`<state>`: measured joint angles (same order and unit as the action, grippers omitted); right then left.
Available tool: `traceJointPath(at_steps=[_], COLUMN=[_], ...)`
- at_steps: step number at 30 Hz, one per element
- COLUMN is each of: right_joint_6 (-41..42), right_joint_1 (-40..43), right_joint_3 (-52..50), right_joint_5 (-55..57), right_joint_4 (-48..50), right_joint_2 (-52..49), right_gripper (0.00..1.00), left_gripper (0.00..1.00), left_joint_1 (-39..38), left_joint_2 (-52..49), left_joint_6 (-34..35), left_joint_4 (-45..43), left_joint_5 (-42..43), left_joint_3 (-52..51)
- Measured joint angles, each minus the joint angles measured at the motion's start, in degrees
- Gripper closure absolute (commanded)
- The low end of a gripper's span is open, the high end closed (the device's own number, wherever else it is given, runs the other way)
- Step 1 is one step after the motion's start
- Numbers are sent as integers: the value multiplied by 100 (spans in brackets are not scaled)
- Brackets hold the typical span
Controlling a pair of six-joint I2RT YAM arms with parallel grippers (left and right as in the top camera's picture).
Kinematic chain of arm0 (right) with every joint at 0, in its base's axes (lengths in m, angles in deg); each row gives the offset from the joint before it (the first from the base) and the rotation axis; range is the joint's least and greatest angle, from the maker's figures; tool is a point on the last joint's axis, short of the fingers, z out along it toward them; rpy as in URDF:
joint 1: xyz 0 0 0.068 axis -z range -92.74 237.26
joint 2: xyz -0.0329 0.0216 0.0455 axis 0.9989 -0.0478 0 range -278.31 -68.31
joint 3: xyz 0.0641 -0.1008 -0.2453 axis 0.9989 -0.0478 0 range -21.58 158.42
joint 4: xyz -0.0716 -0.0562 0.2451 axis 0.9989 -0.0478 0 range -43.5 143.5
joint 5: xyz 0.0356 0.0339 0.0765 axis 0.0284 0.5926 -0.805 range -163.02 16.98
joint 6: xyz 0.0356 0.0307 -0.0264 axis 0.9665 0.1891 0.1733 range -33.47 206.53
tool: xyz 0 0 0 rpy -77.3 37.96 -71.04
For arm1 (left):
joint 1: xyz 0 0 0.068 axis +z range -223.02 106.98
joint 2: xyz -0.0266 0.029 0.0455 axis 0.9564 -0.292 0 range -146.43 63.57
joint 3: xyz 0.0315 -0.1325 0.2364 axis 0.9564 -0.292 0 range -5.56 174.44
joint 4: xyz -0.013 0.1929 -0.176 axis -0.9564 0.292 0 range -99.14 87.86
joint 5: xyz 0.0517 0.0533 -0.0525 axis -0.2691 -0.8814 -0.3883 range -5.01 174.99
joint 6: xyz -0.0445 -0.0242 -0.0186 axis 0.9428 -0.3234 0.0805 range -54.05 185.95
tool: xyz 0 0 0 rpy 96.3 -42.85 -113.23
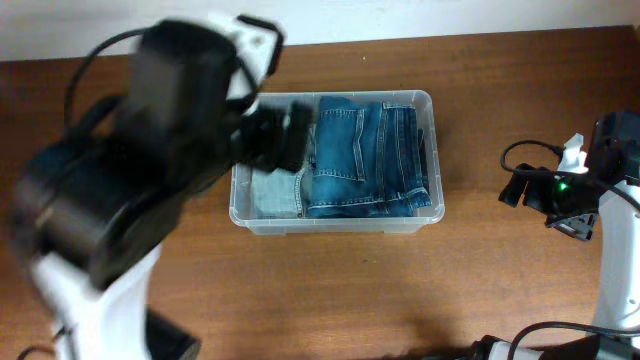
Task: Pack container
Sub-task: 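Release the garment and withdraw the left gripper down-left from the bin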
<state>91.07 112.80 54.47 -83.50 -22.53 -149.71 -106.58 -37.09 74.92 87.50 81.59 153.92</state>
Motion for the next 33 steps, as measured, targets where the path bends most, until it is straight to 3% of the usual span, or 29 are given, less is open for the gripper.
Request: traceJointPath(at_steps=[8, 26, 33], right_joint_6=[4, 2, 2], right_joint_1=[0, 0, 0], right_joint_3=[0, 0, 0], right_joint_5=[2, 2, 0], right_joint_4=[2, 2, 2], right_joint_2=[0, 0, 0], right_gripper=[2, 2, 2], left_gripper=[1, 1, 1], left_joint_1=[0, 0, 0], left_joint_2=[363, 339, 343], left_joint_6=[0, -4, -254], left_joint_4=[2, 0, -9], left_joint_5=[24, -2, -4], left_joint_3=[-664, -802, -1954])
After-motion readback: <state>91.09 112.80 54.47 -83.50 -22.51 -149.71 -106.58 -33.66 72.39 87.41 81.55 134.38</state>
